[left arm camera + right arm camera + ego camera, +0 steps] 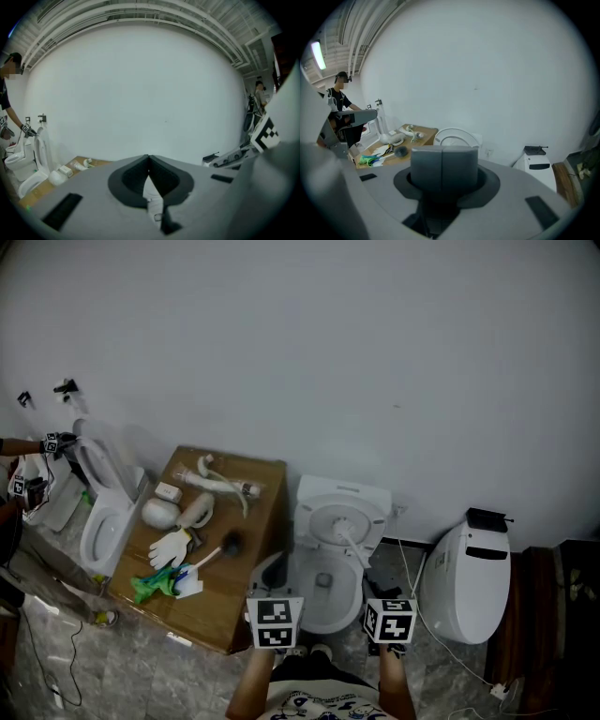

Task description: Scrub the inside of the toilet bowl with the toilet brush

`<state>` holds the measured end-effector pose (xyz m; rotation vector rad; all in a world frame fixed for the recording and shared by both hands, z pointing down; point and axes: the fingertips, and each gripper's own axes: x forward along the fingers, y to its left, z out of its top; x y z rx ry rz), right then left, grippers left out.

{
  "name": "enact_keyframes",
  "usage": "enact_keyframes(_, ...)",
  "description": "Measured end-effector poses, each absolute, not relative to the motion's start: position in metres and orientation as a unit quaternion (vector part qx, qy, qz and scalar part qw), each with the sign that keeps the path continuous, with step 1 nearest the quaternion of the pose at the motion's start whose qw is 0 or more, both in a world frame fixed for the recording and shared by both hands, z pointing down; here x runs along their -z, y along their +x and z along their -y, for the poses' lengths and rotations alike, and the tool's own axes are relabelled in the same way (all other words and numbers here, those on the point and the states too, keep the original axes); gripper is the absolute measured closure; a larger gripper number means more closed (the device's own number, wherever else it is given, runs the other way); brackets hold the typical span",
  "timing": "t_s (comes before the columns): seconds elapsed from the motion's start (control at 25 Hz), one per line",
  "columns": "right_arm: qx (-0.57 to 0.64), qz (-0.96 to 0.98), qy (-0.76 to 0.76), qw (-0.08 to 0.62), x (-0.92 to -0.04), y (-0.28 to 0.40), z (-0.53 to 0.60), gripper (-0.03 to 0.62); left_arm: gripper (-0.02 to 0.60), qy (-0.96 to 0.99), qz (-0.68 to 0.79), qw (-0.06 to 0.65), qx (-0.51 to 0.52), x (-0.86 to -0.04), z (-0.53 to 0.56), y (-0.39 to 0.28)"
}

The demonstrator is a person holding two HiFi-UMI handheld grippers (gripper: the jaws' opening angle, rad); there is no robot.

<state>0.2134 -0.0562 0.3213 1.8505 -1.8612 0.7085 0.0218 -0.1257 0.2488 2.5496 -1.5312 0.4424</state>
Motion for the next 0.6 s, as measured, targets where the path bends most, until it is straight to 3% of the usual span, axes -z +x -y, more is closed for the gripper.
enact_keyframes(0.6,-0.257,0.669,0.665,0.208,-0.3198,0.2190,0.0599,0.428,0.580,0.844,0.512,0.067,-0.145,-0.2482,0.1322,0.0220)
